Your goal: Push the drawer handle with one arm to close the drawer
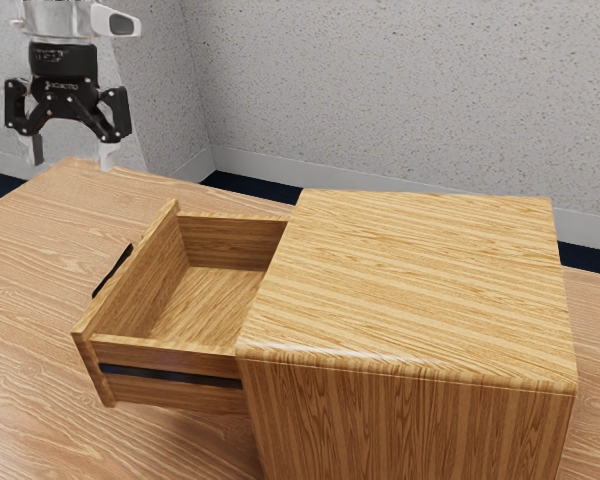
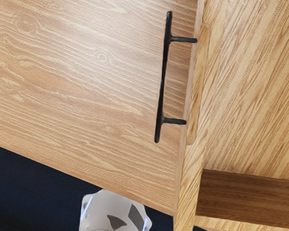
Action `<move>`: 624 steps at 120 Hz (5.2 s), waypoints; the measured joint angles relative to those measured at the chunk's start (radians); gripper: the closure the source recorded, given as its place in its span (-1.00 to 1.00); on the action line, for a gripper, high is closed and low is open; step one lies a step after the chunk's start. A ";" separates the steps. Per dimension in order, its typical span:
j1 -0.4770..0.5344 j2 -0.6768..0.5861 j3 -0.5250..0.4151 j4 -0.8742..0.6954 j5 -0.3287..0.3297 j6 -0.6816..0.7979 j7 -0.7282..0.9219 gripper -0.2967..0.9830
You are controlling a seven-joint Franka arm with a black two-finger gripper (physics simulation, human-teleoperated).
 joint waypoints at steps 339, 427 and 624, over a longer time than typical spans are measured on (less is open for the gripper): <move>0.217 -0.847 -0.152 -1.299 -0.042 1.242 1.594 0.69; 0.216 -0.729 -0.244 -1.298 -0.133 1.384 1.626 0.69; 0.212 -0.420 -0.591 -1.052 -0.199 1.527 1.486 0.70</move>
